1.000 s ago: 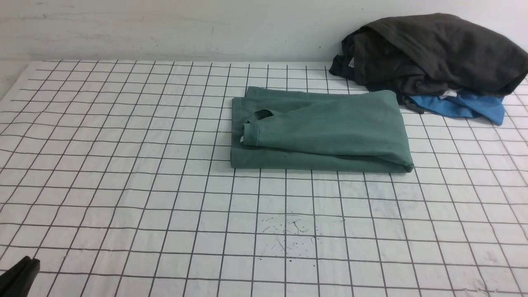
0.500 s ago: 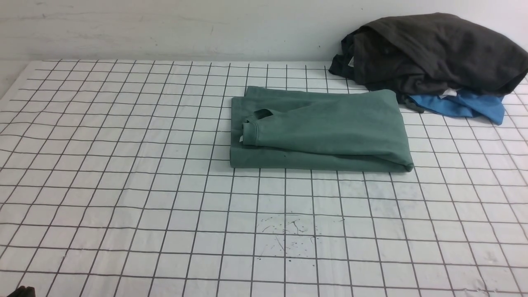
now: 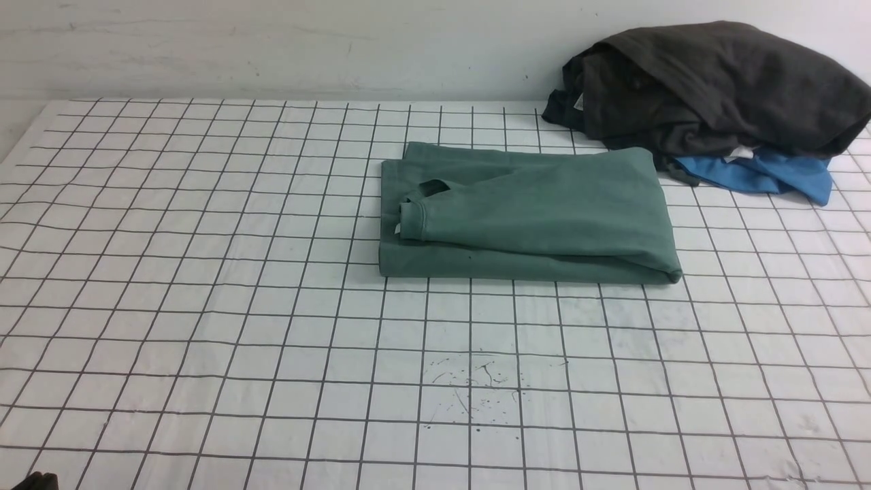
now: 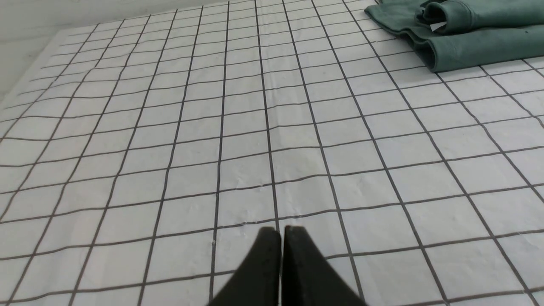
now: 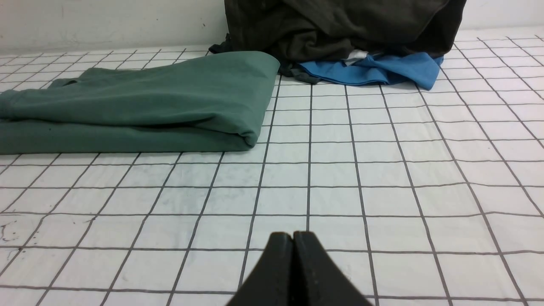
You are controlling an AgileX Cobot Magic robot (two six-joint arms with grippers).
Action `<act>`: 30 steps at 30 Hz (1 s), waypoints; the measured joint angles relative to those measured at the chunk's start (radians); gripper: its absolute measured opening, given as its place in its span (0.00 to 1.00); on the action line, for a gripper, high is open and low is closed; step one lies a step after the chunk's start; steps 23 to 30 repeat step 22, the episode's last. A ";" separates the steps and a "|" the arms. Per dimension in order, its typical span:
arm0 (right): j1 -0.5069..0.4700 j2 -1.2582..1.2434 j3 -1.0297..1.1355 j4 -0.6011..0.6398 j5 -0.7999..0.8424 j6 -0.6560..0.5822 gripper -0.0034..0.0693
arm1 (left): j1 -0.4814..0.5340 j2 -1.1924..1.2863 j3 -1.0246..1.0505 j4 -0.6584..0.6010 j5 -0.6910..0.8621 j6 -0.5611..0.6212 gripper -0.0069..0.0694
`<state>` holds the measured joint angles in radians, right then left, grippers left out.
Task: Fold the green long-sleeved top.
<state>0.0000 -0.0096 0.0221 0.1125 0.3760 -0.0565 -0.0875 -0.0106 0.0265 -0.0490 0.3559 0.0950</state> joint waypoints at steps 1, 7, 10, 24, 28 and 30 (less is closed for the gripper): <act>0.000 0.000 0.000 0.000 0.000 0.000 0.03 | 0.000 0.000 0.000 0.000 0.000 0.000 0.08; 0.000 0.000 0.000 0.000 0.000 0.000 0.03 | 0.000 0.000 0.000 0.000 0.000 0.000 0.08; 0.000 0.000 0.000 0.000 0.000 0.000 0.03 | 0.000 0.000 0.000 0.000 0.000 0.000 0.08; 0.000 0.000 0.000 0.000 0.000 -0.005 0.03 | 0.000 0.000 0.000 0.000 0.000 0.000 0.08; 0.000 0.000 0.000 0.000 0.000 -0.005 0.03 | 0.000 0.000 0.000 0.000 0.000 0.000 0.08; 0.000 0.000 0.000 0.000 0.000 -0.005 0.03 | 0.000 0.000 0.000 0.000 0.000 0.000 0.08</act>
